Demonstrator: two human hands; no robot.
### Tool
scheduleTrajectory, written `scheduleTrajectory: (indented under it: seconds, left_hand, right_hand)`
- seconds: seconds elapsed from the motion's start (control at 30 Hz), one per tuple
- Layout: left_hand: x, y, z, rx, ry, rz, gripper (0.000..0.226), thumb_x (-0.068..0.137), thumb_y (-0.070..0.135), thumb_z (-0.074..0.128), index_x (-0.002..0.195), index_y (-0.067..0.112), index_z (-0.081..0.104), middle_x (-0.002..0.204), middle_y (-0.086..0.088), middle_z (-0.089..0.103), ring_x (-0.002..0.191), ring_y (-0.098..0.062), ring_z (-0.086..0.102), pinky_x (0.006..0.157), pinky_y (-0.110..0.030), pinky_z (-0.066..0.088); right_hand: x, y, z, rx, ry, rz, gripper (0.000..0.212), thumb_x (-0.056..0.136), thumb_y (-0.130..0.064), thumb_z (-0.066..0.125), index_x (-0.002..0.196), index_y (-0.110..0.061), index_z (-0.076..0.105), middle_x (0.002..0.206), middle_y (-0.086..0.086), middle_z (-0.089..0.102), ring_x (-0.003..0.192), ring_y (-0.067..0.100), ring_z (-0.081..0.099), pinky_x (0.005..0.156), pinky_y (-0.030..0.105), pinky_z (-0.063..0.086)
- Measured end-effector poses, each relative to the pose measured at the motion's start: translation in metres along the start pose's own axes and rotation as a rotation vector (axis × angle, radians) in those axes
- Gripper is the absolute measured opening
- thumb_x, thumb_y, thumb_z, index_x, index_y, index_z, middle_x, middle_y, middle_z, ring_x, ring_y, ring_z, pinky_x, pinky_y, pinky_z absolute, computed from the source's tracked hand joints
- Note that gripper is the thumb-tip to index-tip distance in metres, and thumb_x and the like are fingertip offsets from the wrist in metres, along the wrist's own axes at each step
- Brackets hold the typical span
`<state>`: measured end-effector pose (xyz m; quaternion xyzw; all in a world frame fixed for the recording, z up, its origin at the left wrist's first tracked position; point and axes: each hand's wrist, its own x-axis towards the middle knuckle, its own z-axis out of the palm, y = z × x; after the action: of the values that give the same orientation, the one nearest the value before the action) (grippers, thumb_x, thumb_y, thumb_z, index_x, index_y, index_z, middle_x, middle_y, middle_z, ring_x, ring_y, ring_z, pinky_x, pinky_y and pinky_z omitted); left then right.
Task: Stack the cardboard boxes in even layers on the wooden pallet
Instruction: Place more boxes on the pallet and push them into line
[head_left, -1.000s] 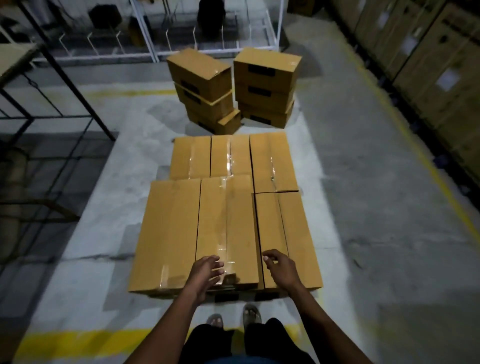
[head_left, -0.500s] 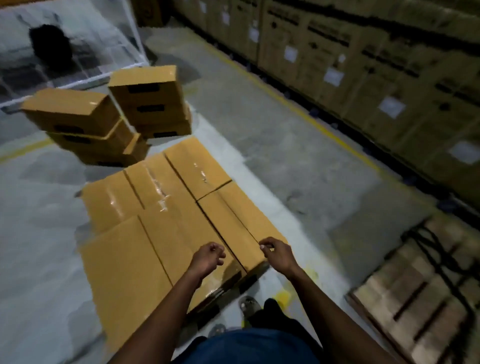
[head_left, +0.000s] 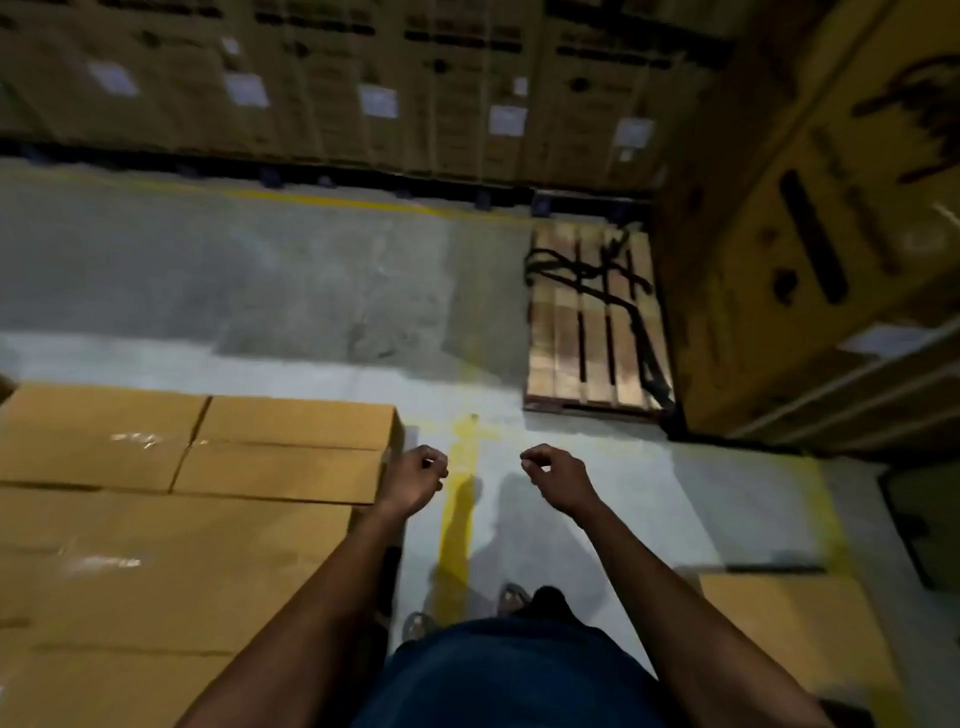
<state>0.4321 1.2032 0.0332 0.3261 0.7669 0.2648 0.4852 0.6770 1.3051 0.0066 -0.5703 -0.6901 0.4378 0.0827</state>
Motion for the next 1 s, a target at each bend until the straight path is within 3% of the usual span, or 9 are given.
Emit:
scheduleTrajectory:
  seconds: [0.13, 0.23, 0.4, 0.5, 0.6, 0.8, 0.93, 1.0]
  left_hand:
    - [0.026, 0.028, 0.057, 0.134, -0.169, 0.104, 0.020, 0.082, 0.041, 0.056, 0.088, 0.027, 0.068, 0.088, 0.002, 0.076, 0.071, -0.020, 0.073, 0.077, -0.037, 0.053]
    - [-0.005, 0.078, 0.092, 0.227, -0.218, 0.208, 0.012, 0.098, 0.023, 0.058, 0.093, 0.024, 0.069, 0.090, 0.002, 0.076, 0.076, -0.019, 0.073, 0.079, -0.033, 0.054]
    - [-0.034, 0.108, 0.161, 0.297, -0.311, 0.268, 0.016, 0.099, 0.014, 0.057, 0.094, 0.020, 0.071, 0.092, -0.003, 0.076, 0.075, -0.020, 0.069, 0.074, -0.028, 0.050]
    - [-0.054, 0.115, 0.205, 0.332, -0.361, 0.290, 0.015, 0.097, 0.018, 0.057, 0.091, 0.023, 0.070, 0.091, -0.003, 0.076, 0.076, -0.021, 0.069, 0.077, -0.030, 0.052]
    - [-0.072, 0.121, 0.251, 0.392, -0.425, 0.340, 0.022, 0.083, 0.035, 0.054, 0.091, 0.024, 0.071, 0.094, -0.003, 0.077, 0.086, -0.025, 0.074, 0.086, -0.036, 0.057]
    - [-0.091, 0.127, 0.345, 0.553, -0.542, 0.392, 0.015, 0.089, 0.027, 0.058, 0.089, 0.025, 0.072, 0.092, 0.000, 0.078, 0.088, -0.025, 0.073, 0.088, -0.043, 0.060]
    - [-0.108, 0.150, 0.402, 0.681, -0.638, 0.477, 0.017, 0.089, 0.032, 0.055, 0.091, 0.028, 0.072, 0.097, 0.004, 0.076, 0.095, -0.021, 0.071, 0.085, -0.035, 0.056]
    - [-0.112, 0.163, 0.429, 0.736, -0.686, 0.537, 0.025, 0.085, 0.037, 0.050, 0.094, 0.028, 0.071, 0.098, 0.003, 0.076, 0.096, -0.021, 0.071, 0.087, -0.036, 0.056]
  right_hand:
    - [-0.044, 0.048, -0.038, 0.144, 0.180, 0.105, 0.010, 0.096, -0.023, 0.070, 0.102, -0.018, 0.076, 0.095, -0.007, 0.074, 0.094, 0.019, 0.072, 0.085, 0.035, 0.054]
    - [-0.076, 0.083, -0.059, 0.247, 0.280, 0.183, 0.009, 0.096, -0.024, 0.070, 0.101, -0.020, 0.076, 0.098, -0.007, 0.074, 0.095, 0.019, 0.071, 0.087, 0.040, 0.056]
    - [-0.136, 0.139, -0.085, 0.330, 0.386, 0.261, 0.012, 0.097, -0.026, 0.069, 0.105, -0.020, 0.075, 0.100, -0.007, 0.074, 0.098, 0.019, 0.070, 0.088, 0.039, 0.057]
    - [-0.170, 0.180, -0.094, 0.351, 0.403, 0.314, 0.012, 0.098, -0.028, 0.067, 0.106, -0.023, 0.074, 0.104, -0.006, 0.074, 0.099, 0.018, 0.070, 0.089, 0.041, 0.058]
    - [-0.201, 0.217, -0.108, 0.416, 0.445, 0.351, 0.010, 0.098, -0.028, 0.067, 0.105, -0.025, 0.073, 0.105, -0.005, 0.074, 0.099, 0.020, 0.070, 0.086, 0.039, 0.056]
    - [-0.268, 0.278, -0.141, 0.500, 0.607, 0.462, 0.016, 0.097, -0.026, 0.068, 0.109, -0.017, 0.075, 0.105, 0.001, 0.075, 0.100, 0.023, 0.070, 0.091, 0.044, 0.057]
    - [-0.304, 0.312, -0.160, 0.427, 0.705, 0.536, 0.018, 0.098, -0.027, 0.067, 0.110, -0.018, 0.075, 0.110, -0.004, 0.073, 0.099, 0.010, 0.062, 0.088, 0.025, 0.045]
    - [-0.315, 0.329, -0.165, 0.451, 0.755, 0.586, 0.013, 0.097, -0.027, 0.067, 0.106, -0.022, 0.075, 0.107, -0.006, 0.074, 0.097, 0.011, 0.065, 0.087, 0.026, 0.047]
